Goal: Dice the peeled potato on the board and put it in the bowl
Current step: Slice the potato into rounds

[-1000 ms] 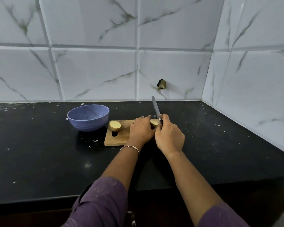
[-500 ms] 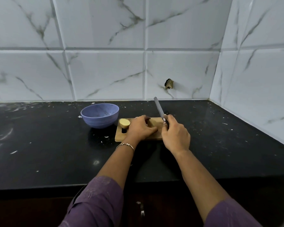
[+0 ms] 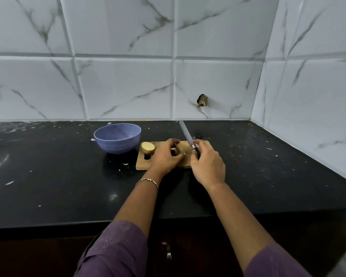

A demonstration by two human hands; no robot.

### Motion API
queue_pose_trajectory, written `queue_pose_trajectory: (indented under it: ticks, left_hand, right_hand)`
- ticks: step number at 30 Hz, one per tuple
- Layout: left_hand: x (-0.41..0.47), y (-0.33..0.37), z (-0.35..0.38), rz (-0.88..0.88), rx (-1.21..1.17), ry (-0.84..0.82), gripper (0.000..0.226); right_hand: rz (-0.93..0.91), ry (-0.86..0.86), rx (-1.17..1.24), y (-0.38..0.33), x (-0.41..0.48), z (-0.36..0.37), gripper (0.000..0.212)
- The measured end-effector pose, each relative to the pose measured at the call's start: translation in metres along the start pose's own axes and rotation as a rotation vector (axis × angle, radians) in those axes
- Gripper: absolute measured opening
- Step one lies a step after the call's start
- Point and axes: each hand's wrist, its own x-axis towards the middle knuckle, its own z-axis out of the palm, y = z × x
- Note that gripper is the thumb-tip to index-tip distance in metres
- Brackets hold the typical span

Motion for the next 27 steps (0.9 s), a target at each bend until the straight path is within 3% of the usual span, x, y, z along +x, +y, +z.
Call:
queue_pose_trajectory:
  ticks: [27]
  left_hand:
    - [0.007,-0.003,-0.002,0.012,0.053,-0.064,0.053]
  right_hand:
    - [-0.032,-0.008,-0.035,-0.012,-0.012,-0.005,0.03]
